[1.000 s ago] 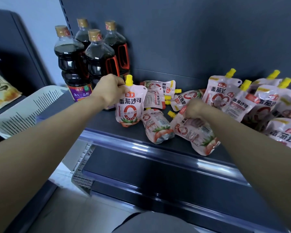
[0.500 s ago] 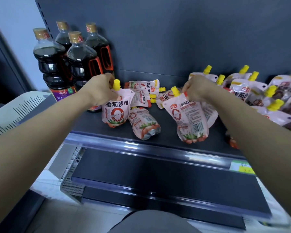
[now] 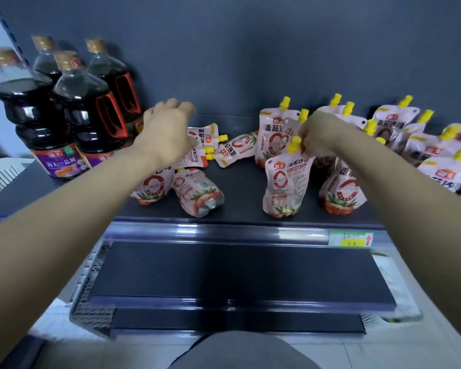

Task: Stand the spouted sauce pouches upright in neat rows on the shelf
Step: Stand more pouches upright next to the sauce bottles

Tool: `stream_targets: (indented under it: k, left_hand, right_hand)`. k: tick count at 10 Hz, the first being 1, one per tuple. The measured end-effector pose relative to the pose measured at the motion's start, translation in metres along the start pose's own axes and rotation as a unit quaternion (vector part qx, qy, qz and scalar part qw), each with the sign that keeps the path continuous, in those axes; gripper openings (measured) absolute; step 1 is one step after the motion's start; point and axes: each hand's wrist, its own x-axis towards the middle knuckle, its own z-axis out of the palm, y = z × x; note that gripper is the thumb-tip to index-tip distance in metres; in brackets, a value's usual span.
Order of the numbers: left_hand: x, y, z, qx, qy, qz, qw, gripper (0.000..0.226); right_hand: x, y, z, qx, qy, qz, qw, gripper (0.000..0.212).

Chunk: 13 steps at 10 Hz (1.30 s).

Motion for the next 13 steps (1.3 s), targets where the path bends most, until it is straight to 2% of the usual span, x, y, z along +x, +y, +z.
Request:
stream_targets:
  k: [1,2,3,4,5,6,8,9,10,11,12,13]
  left_hand:
    - [-0.001,0.016,0.004,-0.055,-0.005,0.042,0.998,0.045]
    - [-0.002,0.022,0.012,-0.058,-0.071,0.06,0.994,0.046]
    - [-0.001,0.011,0.021,0.067,-0.134,0.086,0.985,0.048]
    - [-0.003,-0.009,0.028,0.096,-0.193,0.077,0.973,0.051]
    - [-0.009,-0.025,0.036,0.044,-0.254,0.036,0.965,0.047]
    - [-0.013,-0.034,0.044,-0.003,-0.282,0.019,0.959,0.037]
    - [-0.007,-0.027,0.045,-0.036,-0.271,0.032,0.961,0.035]
    - [-0.005,-0.025,0.047,-0.038,-0.274,0.042,0.96,0.034]
    - [-0.004,-0.024,0.045,-0.059,-0.271,0.042,0.96,0.031]
    - [-0.007,-0.025,0.041,-0.081,-0.265,0.052,0.96,0.028]
    - [-0.014,-0.029,0.038,-0.102,-0.249,0.068,0.961,0.027]
    - [-0.026,-0.038,0.037,-0.125,-0.218,0.064,0.966,0.029]
  right_hand:
    - [-0.002,0.004,0.0,-0.134,-0.01,-0.04,0.99,0.027]
    - [0.007,0.013,0.002,-0.151,-0.007,-0.026,0.988,0.028]
    - [0.008,0.015,0.002,-0.165,-0.017,-0.041,0.985,0.03]
    - [0.011,0.013,0.002,-0.177,-0.019,-0.053,0.983,0.034]
    - [0.009,0.01,-0.001,-0.183,-0.021,-0.063,0.981,0.039]
    - [0.006,0.007,-0.004,-0.195,-0.039,-0.061,0.978,0.039]
    - [0.003,0.007,-0.009,-0.212,-0.062,-0.063,0.973,0.037]
    - [0.005,0.01,-0.013,-0.191,-0.038,-0.063,0.979,0.028]
    - [0.007,0.005,-0.021,-0.127,0.045,-0.072,0.988,0.028]
    - [0.0,-0.02,-0.024,-0.028,0.135,-0.145,0.98,0.033]
    - [-0.009,-0.053,-0.012,0.045,0.118,-0.228,0.965,0.032]
    - [-0.01,-0.078,0.023,0.043,0.005,-0.287,0.957,0.03]
